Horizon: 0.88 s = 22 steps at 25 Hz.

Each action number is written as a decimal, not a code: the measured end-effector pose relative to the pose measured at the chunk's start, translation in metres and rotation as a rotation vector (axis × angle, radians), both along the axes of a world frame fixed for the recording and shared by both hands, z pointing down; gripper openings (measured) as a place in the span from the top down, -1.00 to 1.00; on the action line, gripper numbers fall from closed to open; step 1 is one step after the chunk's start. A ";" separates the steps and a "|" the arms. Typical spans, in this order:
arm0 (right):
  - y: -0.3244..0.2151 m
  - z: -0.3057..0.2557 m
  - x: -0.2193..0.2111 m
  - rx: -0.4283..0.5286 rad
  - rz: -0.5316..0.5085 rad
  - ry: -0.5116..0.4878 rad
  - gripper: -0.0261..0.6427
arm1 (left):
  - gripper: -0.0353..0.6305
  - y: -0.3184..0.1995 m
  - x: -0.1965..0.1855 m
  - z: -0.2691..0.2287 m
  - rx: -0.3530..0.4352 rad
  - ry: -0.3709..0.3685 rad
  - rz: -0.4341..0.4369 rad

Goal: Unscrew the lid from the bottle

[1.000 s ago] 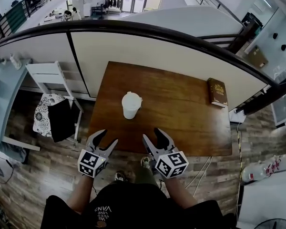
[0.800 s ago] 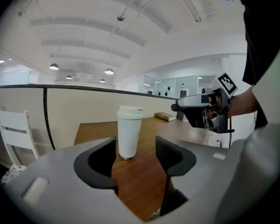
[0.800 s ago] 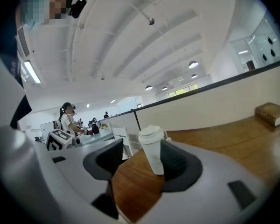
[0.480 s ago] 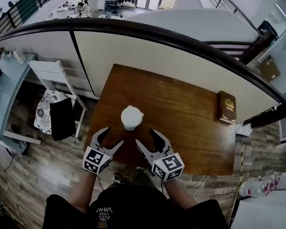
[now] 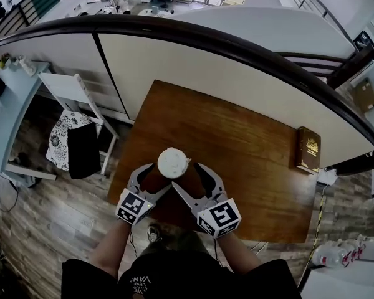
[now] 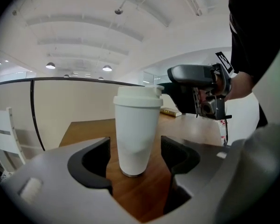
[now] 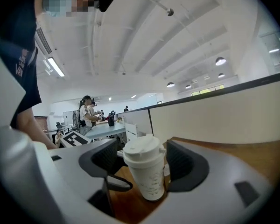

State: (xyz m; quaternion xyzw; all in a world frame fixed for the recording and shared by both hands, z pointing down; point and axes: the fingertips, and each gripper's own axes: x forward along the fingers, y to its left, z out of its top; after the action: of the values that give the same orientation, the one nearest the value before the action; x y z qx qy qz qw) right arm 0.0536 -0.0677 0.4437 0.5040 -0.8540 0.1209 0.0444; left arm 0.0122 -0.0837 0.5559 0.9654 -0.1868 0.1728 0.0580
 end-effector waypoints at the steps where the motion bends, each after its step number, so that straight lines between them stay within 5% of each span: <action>1: -0.003 -0.001 -0.002 0.011 -0.015 0.008 0.04 | -0.08 -0.001 0.004 0.000 0.004 0.001 0.004; 14: -0.024 0.010 -0.012 0.063 -0.139 0.126 0.04 | -0.15 -0.014 0.037 0.000 0.029 0.043 0.023; 22: -0.024 0.008 -0.008 0.067 -0.306 0.079 0.04 | -0.15 -0.013 0.038 0.001 0.036 0.077 0.031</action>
State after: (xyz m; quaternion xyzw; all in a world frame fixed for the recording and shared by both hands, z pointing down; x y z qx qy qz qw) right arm 0.0455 -0.0915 0.4519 0.3736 -0.9220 0.0644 0.0791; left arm 0.0507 -0.0964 0.5566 0.9749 -0.1727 0.1332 0.0450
